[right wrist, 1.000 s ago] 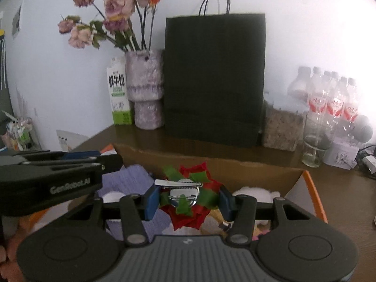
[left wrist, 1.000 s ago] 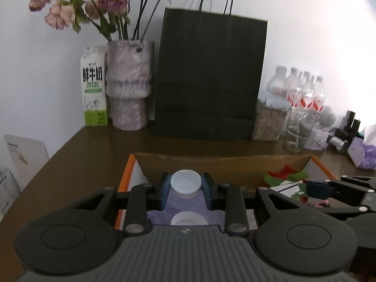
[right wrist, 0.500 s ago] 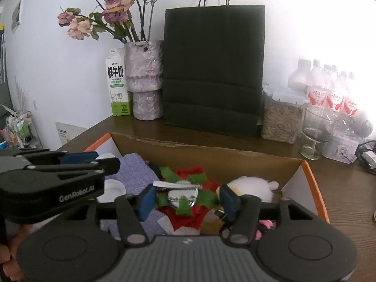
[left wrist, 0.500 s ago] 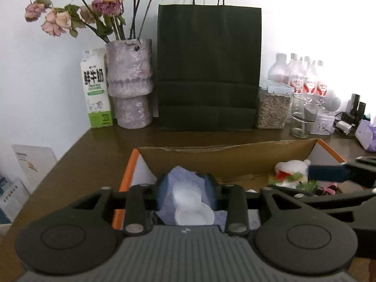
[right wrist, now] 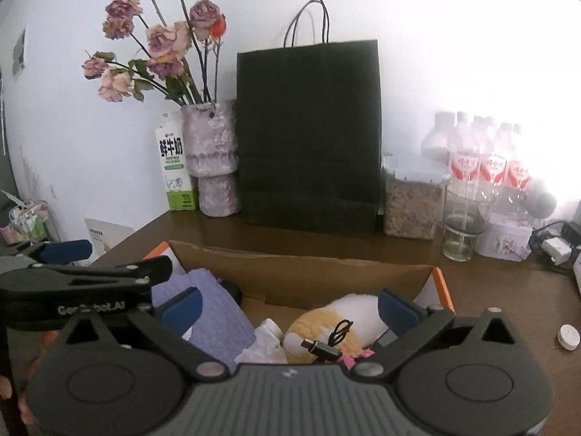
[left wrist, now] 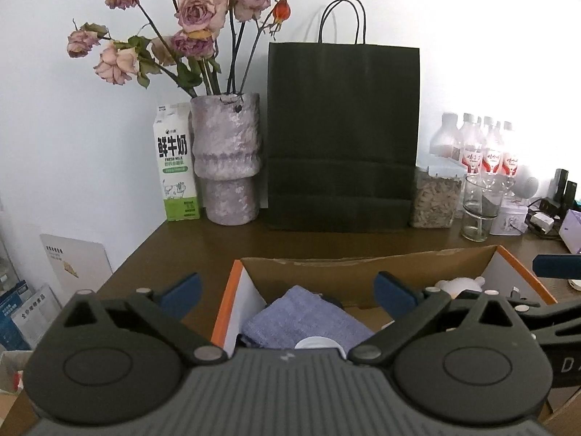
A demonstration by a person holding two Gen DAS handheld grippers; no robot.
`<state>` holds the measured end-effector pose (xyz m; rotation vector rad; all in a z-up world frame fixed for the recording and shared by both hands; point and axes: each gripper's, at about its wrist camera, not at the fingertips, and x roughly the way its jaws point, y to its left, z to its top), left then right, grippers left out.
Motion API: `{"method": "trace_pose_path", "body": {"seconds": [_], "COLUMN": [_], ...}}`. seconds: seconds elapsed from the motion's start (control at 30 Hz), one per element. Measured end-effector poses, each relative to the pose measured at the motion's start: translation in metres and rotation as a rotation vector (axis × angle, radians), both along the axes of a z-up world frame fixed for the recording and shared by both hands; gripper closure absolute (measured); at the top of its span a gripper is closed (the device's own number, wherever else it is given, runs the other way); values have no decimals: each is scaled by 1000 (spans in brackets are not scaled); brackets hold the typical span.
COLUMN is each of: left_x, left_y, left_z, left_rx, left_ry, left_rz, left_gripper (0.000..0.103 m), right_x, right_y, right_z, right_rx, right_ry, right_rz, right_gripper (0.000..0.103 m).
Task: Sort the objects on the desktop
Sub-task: 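Withdraw both tools from the box back over the table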
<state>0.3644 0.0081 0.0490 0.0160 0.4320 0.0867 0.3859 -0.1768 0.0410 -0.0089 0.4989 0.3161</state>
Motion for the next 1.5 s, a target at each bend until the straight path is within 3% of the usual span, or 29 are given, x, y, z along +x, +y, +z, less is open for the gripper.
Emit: {"method": "trace_pose_path", "body": {"seconds": [0.53,0.9,1.5], "left_x": [-8,-36,-138], "left_y": [-2,-1,-6], "left_z": [6,21,19], "left_rx": [-17,-55,-65], "left_ry": [-23,-49,-62], "left_rz": [-19,1,-25], "left_gripper": [0,0,0], "right_x": [-9,-35,-143], "right_y": [-5,-4,-24], "right_z": [7,22,17], "right_rx": [-13,-12,-32], "right_ry": [-33,-76,-84], "right_rz": [-6,-10,-4], "right_gripper": [0,0,0]}}
